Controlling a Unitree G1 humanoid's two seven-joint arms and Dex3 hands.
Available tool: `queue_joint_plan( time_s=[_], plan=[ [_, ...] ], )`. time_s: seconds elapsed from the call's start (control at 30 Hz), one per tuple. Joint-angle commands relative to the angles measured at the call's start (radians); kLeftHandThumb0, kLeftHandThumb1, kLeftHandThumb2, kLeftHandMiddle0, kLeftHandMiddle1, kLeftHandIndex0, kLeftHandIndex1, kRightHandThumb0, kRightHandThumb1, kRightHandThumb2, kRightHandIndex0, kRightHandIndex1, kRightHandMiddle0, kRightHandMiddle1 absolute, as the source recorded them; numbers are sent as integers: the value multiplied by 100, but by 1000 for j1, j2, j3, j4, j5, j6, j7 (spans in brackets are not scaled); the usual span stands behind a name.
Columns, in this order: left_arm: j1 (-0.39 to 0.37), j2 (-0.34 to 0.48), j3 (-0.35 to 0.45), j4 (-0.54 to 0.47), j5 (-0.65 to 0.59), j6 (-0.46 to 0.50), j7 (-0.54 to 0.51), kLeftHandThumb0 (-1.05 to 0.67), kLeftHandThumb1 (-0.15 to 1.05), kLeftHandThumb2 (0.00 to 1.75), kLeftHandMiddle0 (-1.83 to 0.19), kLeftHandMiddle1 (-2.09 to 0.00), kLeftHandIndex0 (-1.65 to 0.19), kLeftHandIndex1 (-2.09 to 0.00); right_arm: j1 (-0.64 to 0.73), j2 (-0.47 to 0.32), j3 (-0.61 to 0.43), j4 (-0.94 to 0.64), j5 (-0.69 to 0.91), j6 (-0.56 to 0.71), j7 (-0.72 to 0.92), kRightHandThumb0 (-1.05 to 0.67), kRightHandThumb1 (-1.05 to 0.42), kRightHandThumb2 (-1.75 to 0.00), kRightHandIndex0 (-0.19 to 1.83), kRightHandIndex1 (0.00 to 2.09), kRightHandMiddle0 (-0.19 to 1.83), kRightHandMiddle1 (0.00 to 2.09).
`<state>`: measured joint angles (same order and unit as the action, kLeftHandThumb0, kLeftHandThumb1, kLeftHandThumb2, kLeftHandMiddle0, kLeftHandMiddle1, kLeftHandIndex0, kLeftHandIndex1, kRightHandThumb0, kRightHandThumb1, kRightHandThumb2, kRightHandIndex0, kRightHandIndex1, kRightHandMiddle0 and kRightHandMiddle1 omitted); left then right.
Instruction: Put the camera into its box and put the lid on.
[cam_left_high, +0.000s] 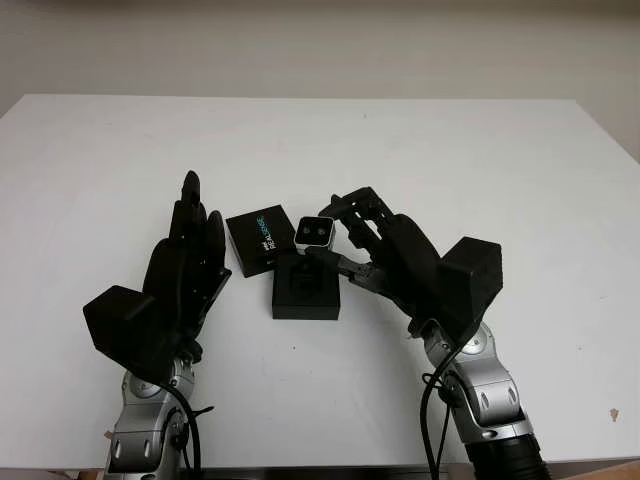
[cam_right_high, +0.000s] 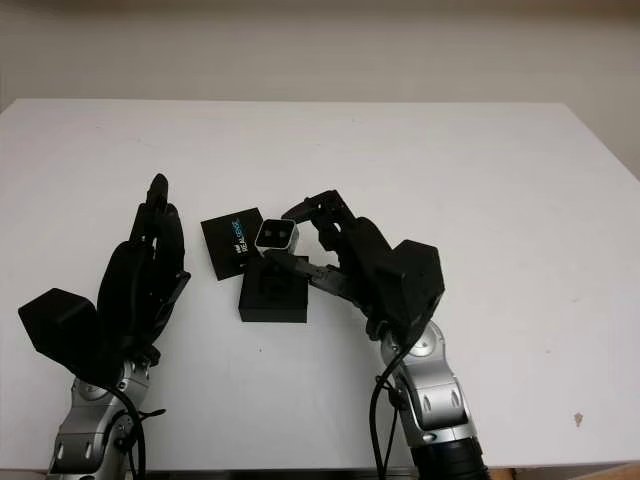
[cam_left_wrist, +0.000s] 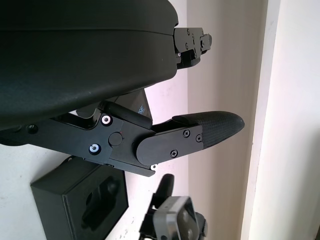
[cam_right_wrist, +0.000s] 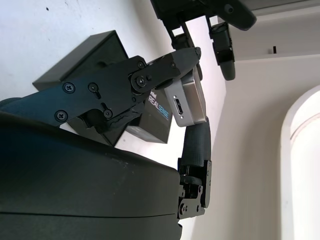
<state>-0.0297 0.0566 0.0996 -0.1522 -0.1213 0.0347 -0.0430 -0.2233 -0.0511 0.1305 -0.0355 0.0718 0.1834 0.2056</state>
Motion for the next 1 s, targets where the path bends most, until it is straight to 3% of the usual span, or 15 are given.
queue_joint_plan(
  time_s=[0.0,0.2,0.97],
  plan=[
    [6,-6,-8,-24,5,3,4,-66,105,62,7,-5,9,-5,1,10,4,12,-7,8,-5,-42,-105,-15,5,4,2,189],
    [7,-8,-8,-23,-3,4,-1,-66,105,62,8,-5,10,-5,-16,1,16,61,-37,1,-3,-42,-105,-14,5,5,2,193],
    [7,-7,-10,-12,0,-2,-1,-66,105,62,8,-5,10,-5,-102,-30,-26,298,-43,-61,81,-38,-104,-6,10,7,14,177]
  ],
)
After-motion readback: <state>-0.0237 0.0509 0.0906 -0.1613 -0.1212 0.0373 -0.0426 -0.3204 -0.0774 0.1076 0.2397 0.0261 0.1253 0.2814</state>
